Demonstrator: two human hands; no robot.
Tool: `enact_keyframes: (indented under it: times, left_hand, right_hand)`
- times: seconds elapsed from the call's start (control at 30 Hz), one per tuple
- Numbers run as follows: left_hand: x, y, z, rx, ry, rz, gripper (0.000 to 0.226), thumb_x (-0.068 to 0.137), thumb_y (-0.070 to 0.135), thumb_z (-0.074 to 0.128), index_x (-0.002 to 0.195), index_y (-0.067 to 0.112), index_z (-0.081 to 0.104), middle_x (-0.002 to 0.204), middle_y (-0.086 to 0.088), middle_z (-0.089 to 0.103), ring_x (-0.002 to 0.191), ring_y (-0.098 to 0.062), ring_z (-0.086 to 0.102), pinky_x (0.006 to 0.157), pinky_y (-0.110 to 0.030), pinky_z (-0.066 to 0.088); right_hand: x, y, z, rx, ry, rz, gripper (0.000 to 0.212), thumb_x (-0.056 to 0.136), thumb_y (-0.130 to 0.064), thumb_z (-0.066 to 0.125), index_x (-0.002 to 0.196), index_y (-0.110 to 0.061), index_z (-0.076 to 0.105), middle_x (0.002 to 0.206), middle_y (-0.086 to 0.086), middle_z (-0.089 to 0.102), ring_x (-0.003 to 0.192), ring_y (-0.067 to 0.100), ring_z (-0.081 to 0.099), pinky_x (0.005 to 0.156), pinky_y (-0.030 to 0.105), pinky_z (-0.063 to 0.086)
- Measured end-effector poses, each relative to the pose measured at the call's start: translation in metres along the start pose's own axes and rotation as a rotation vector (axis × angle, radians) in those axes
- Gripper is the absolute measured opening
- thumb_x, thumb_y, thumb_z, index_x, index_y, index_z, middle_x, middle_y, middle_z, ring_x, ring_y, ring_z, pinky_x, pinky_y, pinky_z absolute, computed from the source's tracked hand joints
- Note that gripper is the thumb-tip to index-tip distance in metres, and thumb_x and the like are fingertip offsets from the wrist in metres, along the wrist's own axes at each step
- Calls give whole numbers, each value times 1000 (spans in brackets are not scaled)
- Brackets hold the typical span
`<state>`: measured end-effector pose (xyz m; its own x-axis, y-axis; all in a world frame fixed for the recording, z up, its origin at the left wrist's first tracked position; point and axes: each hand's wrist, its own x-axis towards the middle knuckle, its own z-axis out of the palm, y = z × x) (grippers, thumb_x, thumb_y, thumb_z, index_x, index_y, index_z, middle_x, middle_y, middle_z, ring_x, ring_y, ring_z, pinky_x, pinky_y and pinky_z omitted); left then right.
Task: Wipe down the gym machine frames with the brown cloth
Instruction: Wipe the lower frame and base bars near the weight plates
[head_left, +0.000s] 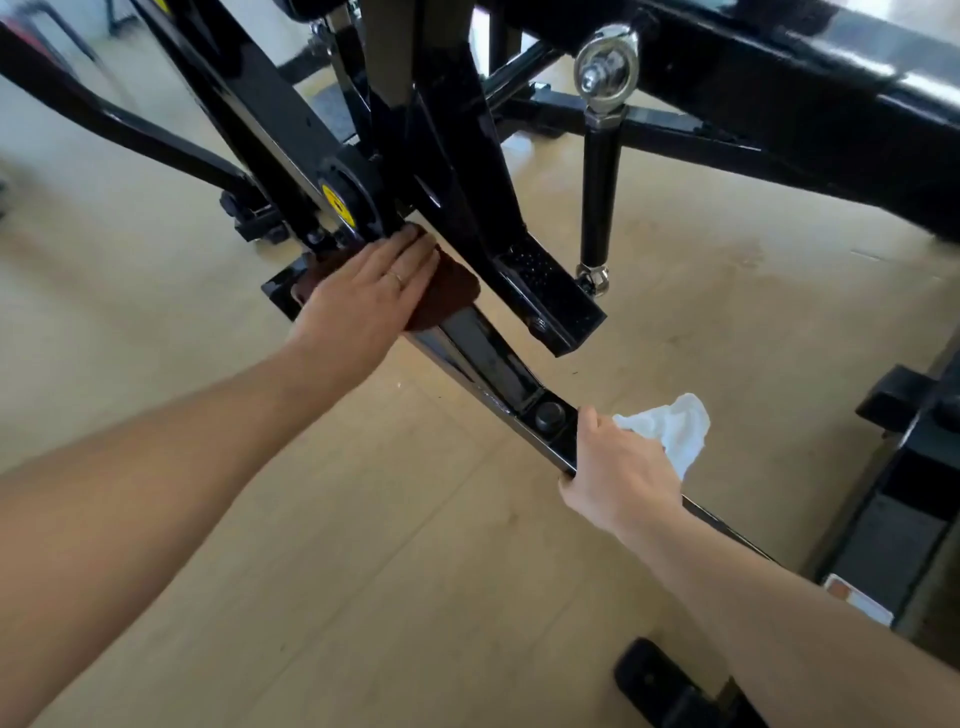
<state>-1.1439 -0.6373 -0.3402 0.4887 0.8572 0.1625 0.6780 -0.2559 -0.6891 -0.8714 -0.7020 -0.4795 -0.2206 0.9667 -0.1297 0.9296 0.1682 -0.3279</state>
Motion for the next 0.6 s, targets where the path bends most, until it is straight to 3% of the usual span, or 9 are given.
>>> enact_keyframes:
  times: [0.1,0.23,0.4,0.5,0.6]
  left_hand:
    - [-3,38,4,-59,9,-74,74,89,4,43,159,-1,17,166,-20,19,155,-37,12,127,-49,13]
    - [-18,100,4,-113,15,230,77,88,2,47,159,1,19,166,-19,22,155,-37,14,125,-48,3]
    - [-28,115,4,-119,-81,322,74,98,4,45,162,4,7,169,-16,12,156,-35,7,127,-47,5]
    - [-10,92,2,-140,-98,337,75,98,13,55,162,11,16,168,-11,21,156,-32,14,128,-45,8]
    - [7,87,-6,-218,-132,212,65,97,32,58,156,18,34,161,-6,38,152,-30,25,128,-43,13]
  right_hand:
    - [2,-1,1,8,6,4,37,83,-30,63,92,-22,28,88,-6,48,76,29,57,55,33,28]
    - [3,0,4,17,17,15,36,81,-30,63,91,-23,28,85,-7,47,75,31,57,50,32,25]
    - [4,1,6,20,46,-10,34,81,-30,62,93,-23,31,89,-6,52,75,31,59,61,36,36]
    - [2,1,5,16,58,-4,33,80,-30,61,93,-23,31,85,-6,50,70,29,55,62,36,35]
    - [0,-1,5,12,63,14,33,80,-30,61,93,-23,31,81,-8,47,69,28,53,59,35,32]
